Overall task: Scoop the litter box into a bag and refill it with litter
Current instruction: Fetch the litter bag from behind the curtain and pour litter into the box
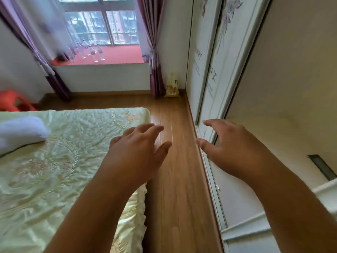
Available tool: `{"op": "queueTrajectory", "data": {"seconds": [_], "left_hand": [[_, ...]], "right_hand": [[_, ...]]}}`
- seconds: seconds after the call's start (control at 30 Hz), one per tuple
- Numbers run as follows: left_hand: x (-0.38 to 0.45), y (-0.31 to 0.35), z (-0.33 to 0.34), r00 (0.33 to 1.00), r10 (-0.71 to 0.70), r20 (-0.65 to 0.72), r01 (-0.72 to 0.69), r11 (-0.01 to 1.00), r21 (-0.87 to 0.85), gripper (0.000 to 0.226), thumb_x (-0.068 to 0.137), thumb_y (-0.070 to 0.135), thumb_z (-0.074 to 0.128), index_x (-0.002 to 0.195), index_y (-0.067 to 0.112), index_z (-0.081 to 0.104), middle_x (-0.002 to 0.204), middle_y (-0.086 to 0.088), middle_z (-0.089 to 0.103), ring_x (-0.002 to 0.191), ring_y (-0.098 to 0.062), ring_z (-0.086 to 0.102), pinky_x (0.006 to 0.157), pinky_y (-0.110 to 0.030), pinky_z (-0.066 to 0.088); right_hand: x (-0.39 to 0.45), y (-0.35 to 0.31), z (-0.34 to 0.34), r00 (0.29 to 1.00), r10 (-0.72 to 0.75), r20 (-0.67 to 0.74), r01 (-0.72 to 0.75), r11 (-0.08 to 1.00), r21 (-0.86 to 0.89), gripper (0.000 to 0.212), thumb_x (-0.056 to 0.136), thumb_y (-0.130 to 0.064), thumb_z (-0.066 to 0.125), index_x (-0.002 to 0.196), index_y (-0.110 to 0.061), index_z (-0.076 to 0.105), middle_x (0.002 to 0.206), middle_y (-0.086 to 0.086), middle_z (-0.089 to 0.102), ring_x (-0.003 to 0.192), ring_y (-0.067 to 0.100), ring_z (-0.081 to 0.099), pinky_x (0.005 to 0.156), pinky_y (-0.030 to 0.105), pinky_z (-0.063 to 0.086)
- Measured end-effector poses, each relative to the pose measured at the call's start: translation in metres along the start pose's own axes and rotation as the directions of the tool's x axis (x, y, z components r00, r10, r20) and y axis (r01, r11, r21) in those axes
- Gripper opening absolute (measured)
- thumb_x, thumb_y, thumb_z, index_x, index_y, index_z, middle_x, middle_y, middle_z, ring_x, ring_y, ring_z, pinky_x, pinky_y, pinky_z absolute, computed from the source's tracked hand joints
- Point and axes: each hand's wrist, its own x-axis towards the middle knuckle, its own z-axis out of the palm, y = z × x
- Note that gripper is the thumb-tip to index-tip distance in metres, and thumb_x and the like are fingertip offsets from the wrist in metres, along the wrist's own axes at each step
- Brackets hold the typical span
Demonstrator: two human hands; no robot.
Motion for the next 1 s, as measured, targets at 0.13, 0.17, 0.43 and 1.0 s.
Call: {"op": "queueTrajectory", "data": {"seconds": [0.13,0.17,0.43,1.0], "left_hand": [[0.017,0.009,0.008,0.997,-0.082,0.012,0.082,0.997,-0.013,0.059,0.099,0.067,0.034,0.154,0.046,0.03,0.162,0.02,0.031,0.151,-0.014,0.029,0.116,-0.048,0.029],[0.022,0.01,0.01,0.995,-0.097,0.017,0.097,0.995,-0.013,0.059,0.099,0.066,0.034,0.154,0.046,0.03,0.162,0.02,0.03,0.151,-0.013,0.028,0.116,-0.048,0.029],[0.099,0.0,0.024,0.989,-0.131,0.064,0.132,0.991,-0.027,0.059,0.099,0.067,0.033,0.155,0.047,0.026,0.163,0.021,0.027,0.152,-0.013,0.024,0.117,-0.047,0.026],[0.374,-0.106,-0.016,1.0,-0.008,0.0,0.008,1.0,-0.027,0.06,0.099,0.068,0.033,0.154,0.045,0.032,0.161,0.02,0.033,0.148,-0.013,0.032,0.114,-0.046,0.033]], "right_hand": [[0.038,0.011,0.002,0.995,-0.085,0.054,0.085,0.996,0.004,0.064,0.096,-0.059,0.053,0.152,-0.034,0.037,0.157,-0.008,0.042,0.142,0.017,0.041,0.114,0.045,0.04],[0.046,0.013,0.003,0.993,-0.103,0.065,0.103,0.995,0.004,0.065,0.095,-0.059,0.053,0.152,-0.034,0.036,0.157,-0.008,0.042,0.142,0.017,0.041,0.114,0.045,0.04],[0.128,0.026,0.011,0.985,-0.123,0.123,0.126,0.992,-0.016,0.065,0.095,-0.06,0.053,0.153,-0.036,0.035,0.157,-0.01,0.04,0.143,0.016,0.039,0.115,0.045,0.039],[0.385,-0.024,0.007,0.999,-0.025,0.039,0.029,0.996,-0.088,0.063,0.098,-0.058,0.05,0.154,-0.035,0.033,0.159,-0.011,0.037,0.143,0.014,0.038,0.114,0.039,0.036]]}}
